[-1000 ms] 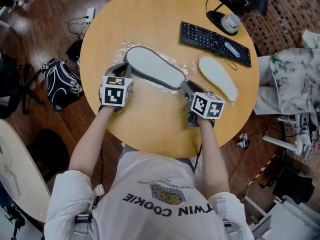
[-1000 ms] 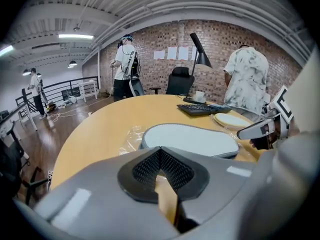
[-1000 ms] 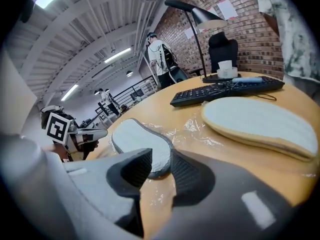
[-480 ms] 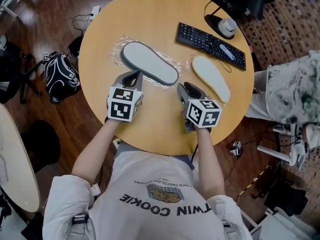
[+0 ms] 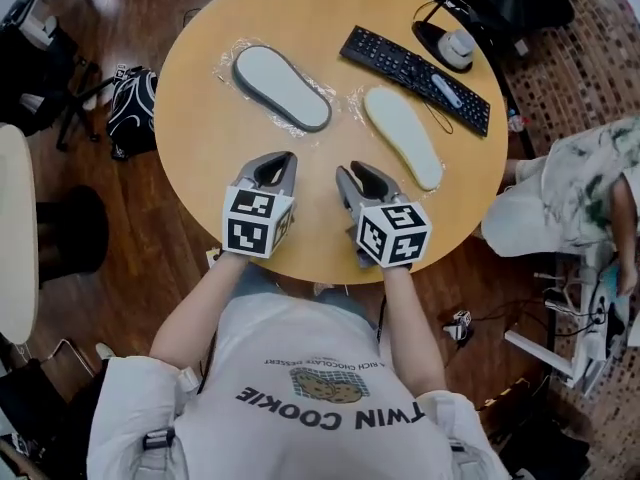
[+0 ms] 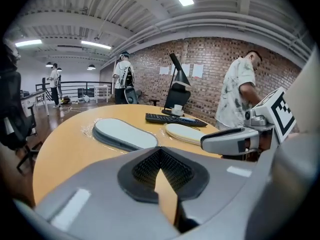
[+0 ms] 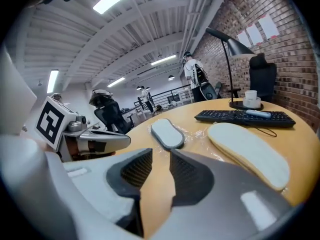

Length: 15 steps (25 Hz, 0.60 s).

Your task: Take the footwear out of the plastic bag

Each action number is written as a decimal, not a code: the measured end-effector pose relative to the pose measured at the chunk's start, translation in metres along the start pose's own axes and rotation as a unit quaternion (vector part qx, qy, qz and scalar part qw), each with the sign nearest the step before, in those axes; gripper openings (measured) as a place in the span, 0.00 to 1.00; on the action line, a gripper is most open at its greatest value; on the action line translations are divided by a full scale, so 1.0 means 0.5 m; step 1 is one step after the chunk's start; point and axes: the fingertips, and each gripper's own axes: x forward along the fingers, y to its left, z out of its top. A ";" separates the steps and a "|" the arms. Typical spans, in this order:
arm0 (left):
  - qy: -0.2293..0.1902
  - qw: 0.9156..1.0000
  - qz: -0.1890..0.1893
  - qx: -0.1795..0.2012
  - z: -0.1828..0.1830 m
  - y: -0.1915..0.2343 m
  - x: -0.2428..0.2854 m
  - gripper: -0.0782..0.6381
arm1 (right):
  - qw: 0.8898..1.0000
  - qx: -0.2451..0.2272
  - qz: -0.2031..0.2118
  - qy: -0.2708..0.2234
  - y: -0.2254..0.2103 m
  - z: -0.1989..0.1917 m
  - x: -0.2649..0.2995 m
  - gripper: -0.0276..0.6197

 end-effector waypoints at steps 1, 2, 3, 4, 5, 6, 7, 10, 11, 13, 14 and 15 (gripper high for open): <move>-0.003 1.000 0.008 -0.003 -0.007 -0.025 -0.009 0.12 | 1.000 -0.005 0.011 -0.001 0.002 -0.007 -0.019 0.20; -0.005 1.000 0.016 -0.007 -0.014 -0.050 -0.019 0.12 | 1.000 -0.011 0.021 -0.001 0.005 -0.015 -0.039 0.20; -0.006 1.000 0.023 -0.011 -0.020 -0.075 -0.029 0.12 | 0.999 -0.016 0.031 0.000 0.008 -0.024 -0.059 0.20; -0.008 0.999 0.031 -0.015 -0.026 -0.100 -0.040 0.12 | 0.999 -0.022 0.041 0.002 0.011 -0.032 -0.079 0.20; -0.008 0.999 0.038 -0.017 -0.032 -0.123 -0.052 0.12 | 0.998 -0.028 0.052 0.004 0.015 -0.041 -0.099 0.20; -0.010 0.999 0.046 -0.019 -0.036 -0.144 -0.064 0.12 | 0.998 -0.034 0.061 0.006 0.020 -0.049 -0.117 0.20; -0.011 0.998 0.052 -0.020 -0.039 -0.164 -0.077 0.12 | 0.997 -0.039 0.069 0.007 0.024 -0.055 -0.134 0.20; -0.018 0.997 0.068 -0.015 -0.043 -0.210 -0.116 0.12 | 0.995 -0.046 0.087 0.008 0.042 -0.069 -0.176 0.20; -0.020 0.997 0.073 -0.014 -0.046 -0.221 -0.128 0.12 | 0.994 -0.049 0.093 0.008 0.050 -0.072 -0.188 0.20; -0.023 0.996 0.081 -0.019 -0.056 -0.238 -0.152 0.12 | 0.993 -0.057 0.103 0.009 0.071 -0.083 -0.207 0.20; -0.024 0.996 0.083 -0.024 -0.062 -0.246 -0.164 0.12 | 0.992 -0.061 0.108 0.012 0.083 -0.089 -0.216 0.20; -0.024 0.996 0.085 -0.030 -0.069 -0.255 -0.176 0.12 | 0.991 -0.064 0.114 0.014 0.095 -0.095 -0.225 0.20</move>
